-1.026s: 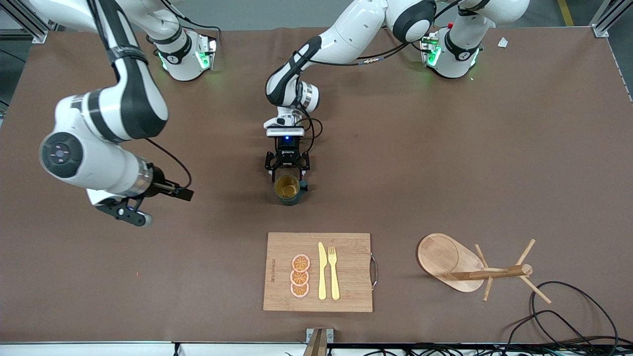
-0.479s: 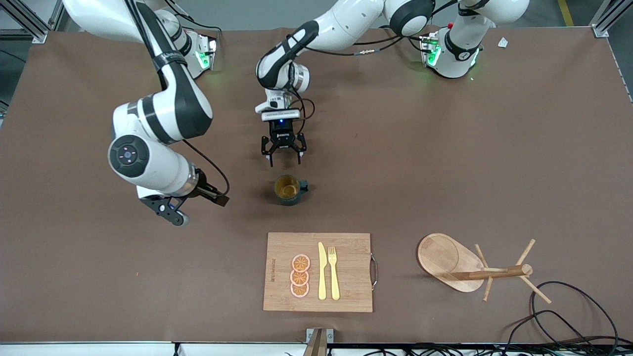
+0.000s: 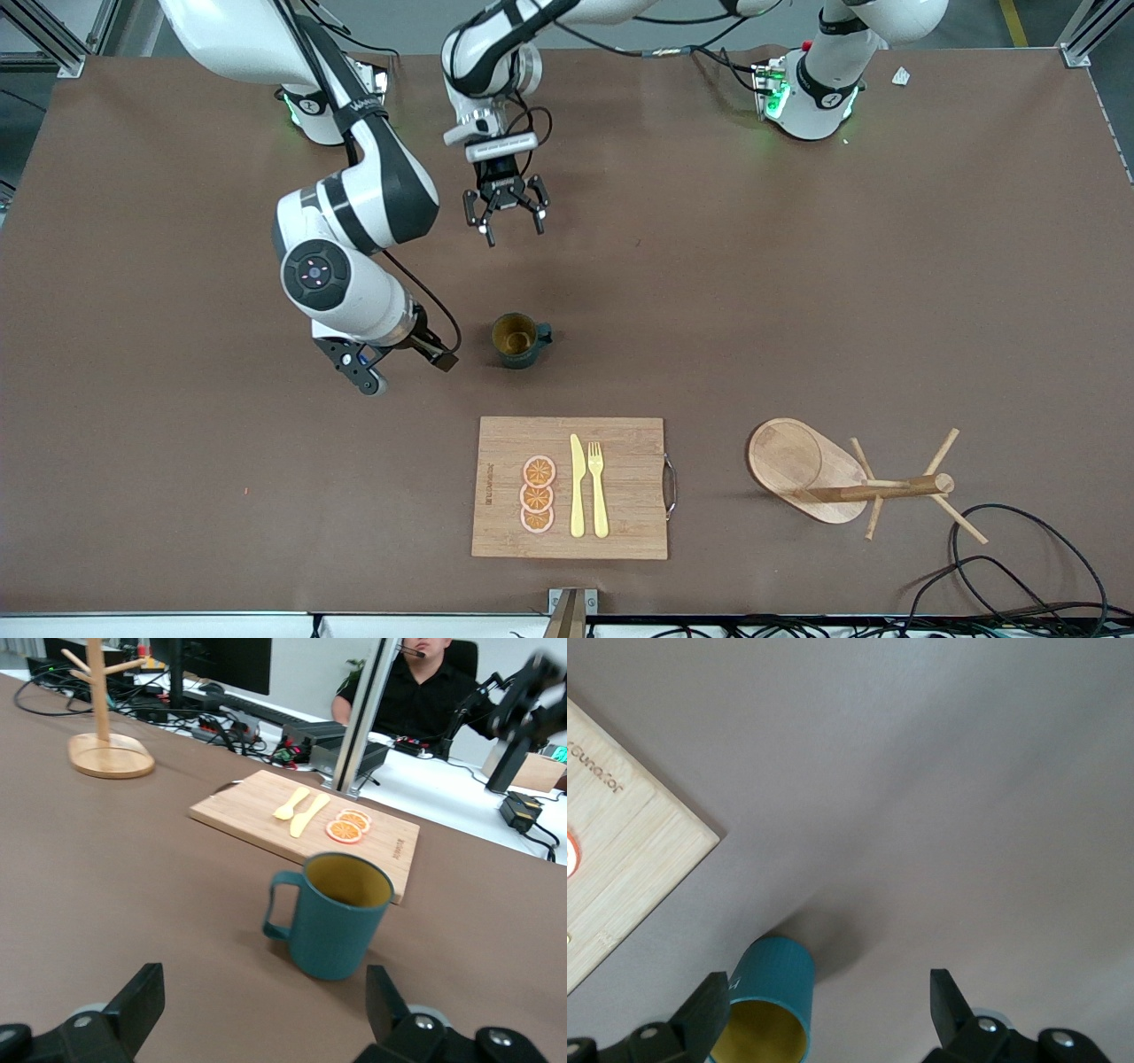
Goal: Transfer cup from left to right arm and place
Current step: 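Raise the open left gripper while the right gripper reaches the mug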
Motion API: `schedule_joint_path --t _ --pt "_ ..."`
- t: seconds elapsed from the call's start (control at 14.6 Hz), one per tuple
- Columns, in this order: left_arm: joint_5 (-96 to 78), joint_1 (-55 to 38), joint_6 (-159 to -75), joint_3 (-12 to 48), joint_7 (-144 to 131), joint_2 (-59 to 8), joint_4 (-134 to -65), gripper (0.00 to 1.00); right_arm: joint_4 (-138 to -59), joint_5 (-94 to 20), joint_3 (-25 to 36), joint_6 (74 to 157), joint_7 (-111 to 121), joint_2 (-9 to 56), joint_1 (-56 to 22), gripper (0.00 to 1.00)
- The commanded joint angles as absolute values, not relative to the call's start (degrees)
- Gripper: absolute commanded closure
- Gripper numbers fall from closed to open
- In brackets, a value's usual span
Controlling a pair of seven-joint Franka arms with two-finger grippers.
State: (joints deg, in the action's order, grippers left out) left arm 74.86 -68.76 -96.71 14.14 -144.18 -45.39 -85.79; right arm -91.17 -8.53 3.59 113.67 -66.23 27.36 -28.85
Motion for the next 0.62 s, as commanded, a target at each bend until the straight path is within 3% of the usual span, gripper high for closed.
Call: schedule_joint_path --t 0.0,0.14,0.55 --pt "70.68 -67.5 -101.85 14.77 -146.16 -29.57 -104.1 0.0 -91.84 -9.84 4.04 115.05 -68.38 28.38 -31.02 0.0" --pt "68.22 -67.06 -102.74 14.77 -145.99 -24.63 -108.79 0.0 -93.51 -10.37 4.04 118.28 -71.08 28.65 -32.25 0.0" --pt "53.02 -62.32 -101.87 14.68 -136.36 -11.54 -113.64 0.0 -95.54 -10.37 4.04 124.01 -83.12 31.11 -37.7 0.0"
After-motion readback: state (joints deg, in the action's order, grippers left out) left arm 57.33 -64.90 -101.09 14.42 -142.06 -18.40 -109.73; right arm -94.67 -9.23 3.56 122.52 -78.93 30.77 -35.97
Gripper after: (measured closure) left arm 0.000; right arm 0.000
